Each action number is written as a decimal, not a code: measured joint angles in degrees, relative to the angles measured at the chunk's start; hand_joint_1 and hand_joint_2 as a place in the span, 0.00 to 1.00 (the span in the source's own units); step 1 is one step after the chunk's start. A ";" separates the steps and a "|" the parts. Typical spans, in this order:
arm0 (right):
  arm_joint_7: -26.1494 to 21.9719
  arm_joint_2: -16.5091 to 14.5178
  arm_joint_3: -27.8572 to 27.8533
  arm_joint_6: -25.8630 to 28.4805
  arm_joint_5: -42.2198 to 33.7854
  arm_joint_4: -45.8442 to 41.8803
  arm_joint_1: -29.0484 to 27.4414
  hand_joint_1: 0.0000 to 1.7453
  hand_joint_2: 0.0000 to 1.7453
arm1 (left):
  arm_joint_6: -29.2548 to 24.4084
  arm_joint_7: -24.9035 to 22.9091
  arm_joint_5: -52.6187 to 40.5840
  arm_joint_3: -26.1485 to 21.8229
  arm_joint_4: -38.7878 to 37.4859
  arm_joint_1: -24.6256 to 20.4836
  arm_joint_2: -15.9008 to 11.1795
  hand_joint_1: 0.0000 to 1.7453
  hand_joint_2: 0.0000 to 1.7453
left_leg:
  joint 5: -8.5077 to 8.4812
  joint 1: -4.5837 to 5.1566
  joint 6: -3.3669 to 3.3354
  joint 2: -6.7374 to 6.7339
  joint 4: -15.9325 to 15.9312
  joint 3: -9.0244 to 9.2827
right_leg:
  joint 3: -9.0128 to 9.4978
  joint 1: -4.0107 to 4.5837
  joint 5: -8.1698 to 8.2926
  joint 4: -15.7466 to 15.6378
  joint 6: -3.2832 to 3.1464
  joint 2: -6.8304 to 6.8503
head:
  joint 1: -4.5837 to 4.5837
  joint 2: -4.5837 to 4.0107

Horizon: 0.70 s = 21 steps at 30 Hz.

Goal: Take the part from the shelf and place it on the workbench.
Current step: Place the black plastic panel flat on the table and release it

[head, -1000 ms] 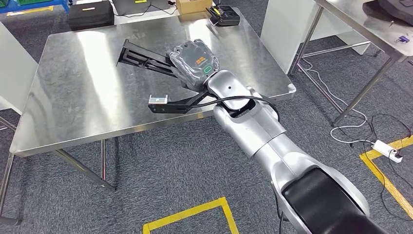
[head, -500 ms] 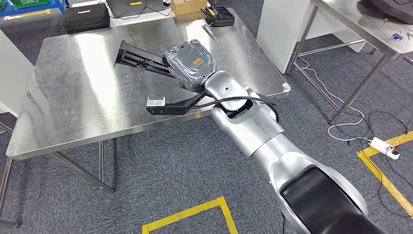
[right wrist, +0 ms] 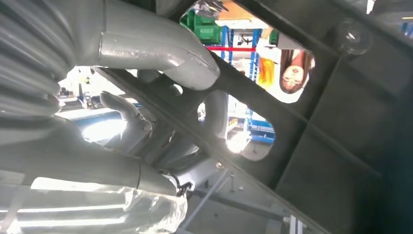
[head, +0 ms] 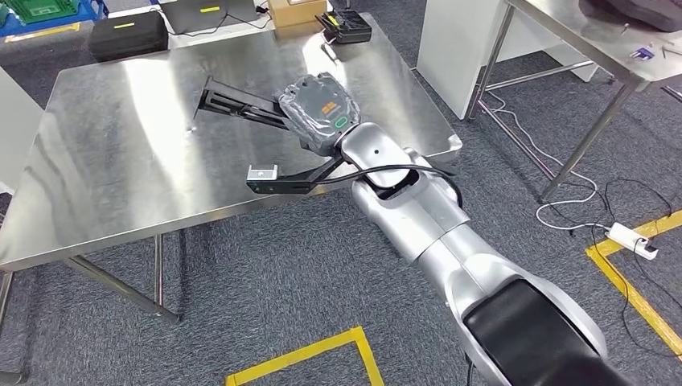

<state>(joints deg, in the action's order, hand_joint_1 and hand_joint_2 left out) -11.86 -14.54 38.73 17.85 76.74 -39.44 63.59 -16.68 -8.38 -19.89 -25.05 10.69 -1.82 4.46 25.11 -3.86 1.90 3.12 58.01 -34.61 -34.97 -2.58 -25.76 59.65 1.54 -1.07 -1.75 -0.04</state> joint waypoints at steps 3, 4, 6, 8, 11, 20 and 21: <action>-0.02 -0.15 0.01 0.01 0.00 0.13 0.11 0.98 1.00 | -0.02 0.01 -0.01 -0.03 0.01 -0.16 0.04 0.00 1.00 | 3.92 0.36 -0.41 -2.42 9.22 -4.85 | 0.34 0.49 -0.35 -0.06 -0.91 0.42 | -0.27 0.00; -0.04 -0.13 0.01 0.01 0.00 0.23 0.07 0.98 1.00 | -0.05 0.01 -0.01 -0.03 0.02 -0.20 0.04 0.00 1.00 | 5.27 0.56 -0.62 -2.67 13.32 -7.28 | 0.43 0.79 -0.51 -0.05 -1.15 0.60 | -0.29 0.00; -0.08 -0.12 0.02 0.01 0.00 0.48 -0.09 0.98 1.00 | -0.10 0.00 -0.02 -0.04 0.02 -0.13 0.04 0.00 1.00 | 5.24 0.97 -1.35 -2.74 17.00 -10.08 | 0.77 1.39 -0.87 -0.04 -1.64 0.86 | -0.30 0.00; -0.09 -0.15 0.02 0.01 0.00 0.59 -0.12 0.98 1.00 | -0.11 0.00 -0.04 -0.05 0.02 -0.06 0.05 0.00 1.00 | 1.32 1.73 -2.75 -2.81 12.25 -8.50 | 1.46 1.89 -1.32 -0.08 -2.00 0.99 | -0.30 0.00; -0.13 -0.18 0.02 0.01 0.00 0.62 0.07 0.98 1.00 | -0.19 -0.01 -0.11 -0.07 0.02 -0.17 -0.09 0.00 1.00 | -2.44 3.23 -5.06 -3.62 2.95 -4.07 | 2.31 2.43 -2.05 -0.29 -1.88 1.12 | -0.19 0.00; -0.24 0.28 -0.01 0.14 -0.01 0.86 0.13 0.98 1.00 | -0.37 -0.01 -0.19 -0.13 0.08 -0.31 0.10 0.00 1.00 | -1.54 3.40 -5.41 -2.80 -0.63 -0.70 | -5.94 2.30 -6.73 13.52 -0.69 1.26 | 0.06 0.00; -0.27 0.42 -0.01 0.14 0.02 0.97 -0.06 0.98 1.00 | -0.37 -0.01 -0.19 -0.13 0.08 -0.32 0.13 0.00 1.00 | -1.25 3.41 -5.36 -2.55 -0.60 -0.41 | -7.22 2.23 -6.39 14.68 -0.32 1.25 | 0.07 0.00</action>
<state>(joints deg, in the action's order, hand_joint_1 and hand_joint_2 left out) -12.14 -14.12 38.73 17.99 76.76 -38.47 63.53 -17.05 -8.39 -20.08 -25.18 10.78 -2.14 4.60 23.86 -0.45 -3.46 0.57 57.42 -35.03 -42.18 -0.35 -32.15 74.33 1.22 0.18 -1.68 -0.04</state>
